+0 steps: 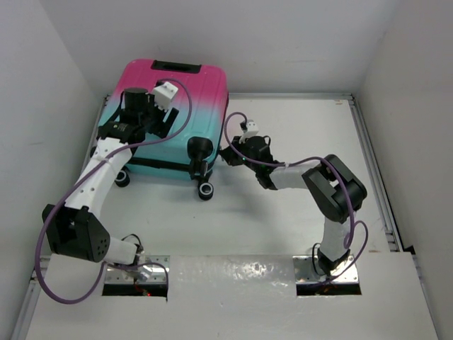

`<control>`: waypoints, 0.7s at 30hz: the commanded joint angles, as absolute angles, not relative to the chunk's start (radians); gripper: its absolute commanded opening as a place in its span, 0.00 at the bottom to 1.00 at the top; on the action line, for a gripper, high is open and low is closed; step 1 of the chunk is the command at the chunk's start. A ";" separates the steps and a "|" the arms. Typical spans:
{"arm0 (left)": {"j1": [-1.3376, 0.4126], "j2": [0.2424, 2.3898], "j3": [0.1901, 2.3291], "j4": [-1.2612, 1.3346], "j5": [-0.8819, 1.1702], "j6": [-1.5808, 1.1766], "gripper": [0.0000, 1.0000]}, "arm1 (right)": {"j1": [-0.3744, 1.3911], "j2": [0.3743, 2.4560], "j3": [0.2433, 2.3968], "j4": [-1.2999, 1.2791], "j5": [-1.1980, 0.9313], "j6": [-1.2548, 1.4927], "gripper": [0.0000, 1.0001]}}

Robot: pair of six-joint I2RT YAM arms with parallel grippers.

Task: Pack the luggage

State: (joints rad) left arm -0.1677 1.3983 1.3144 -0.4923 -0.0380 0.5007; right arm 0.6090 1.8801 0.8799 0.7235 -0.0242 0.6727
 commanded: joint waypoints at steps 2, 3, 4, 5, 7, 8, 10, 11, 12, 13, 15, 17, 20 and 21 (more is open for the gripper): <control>-0.161 1.445 1.264 -0.664 -0.081 0.534 0.76 | 0.549 1.933 0.979 0.681 0.077 0.626 0.00; -0.160 1.445 1.267 -0.664 -0.083 0.534 0.76 | 0.549 1.951 0.983 0.680 0.077 0.638 0.00; -0.160 1.448 1.270 -0.667 -0.084 0.535 0.76 | 0.549 1.960 0.986 0.678 0.080 0.641 0.00; -0.160 1.448 1.273 -0.666 -0.084 0.535 0.76 | 0.546 1.970 0.997 0.675 0.090 0.641 0.00; -0.160 1.447 1.276 -0.669 -0.087 0.535 0.76 | 0.545 1.988 1.017 0.663 0.092 0.635 0.00; -0.160 1.445 1.278 -0.670 -0.089 0.537 0.76 | 0.542 1.991 1.032 0.651 0.101 0.632 0.00; -0.160 1.443 1.282 -0.670 -0.087 0.532 0.76 | 0.535 1.988 1.042 0.647 0.107 0.630 0.00; -0.160 1.437 1.284 -0.670 -0.084 0.531 0.77 | 0.528 1.987 1.045 0.646 0.106 0.632 0.00; -0.160 1.437 1.284 -0.672 -0.084 0.529 0.77 | 0.522 1.985 1.048 0.644 0.101 0.632 0.00; -0.160 1.436 1.288 -0.669 -0.083 0.523 0.76 | 0.517 1.983 1.052 0.641 0.100 0.634 0.00; -0.160 1.431 1.299 -0.666 -0.071 0.509 0.77 | 0.505 1.983 1.071 0.621 0.091 0.624 0.00; -0.160 1.427 1.337 -0.667 -0.055 0.482 0.77 | 0.489 1.988 1.097 0.597 0.080 0.618 0.00; -0.160 1.428 1.406 -0.679 -0.015 0.446 0.78 | 0.473 2.003 1.137 0.565 0.054 0.609 0.00; -0.160 1.430 1.446 -0.683 -0.009 0.440 0.78 | 0.471 2.006 1.149 0.557 0.052 0.603 0.00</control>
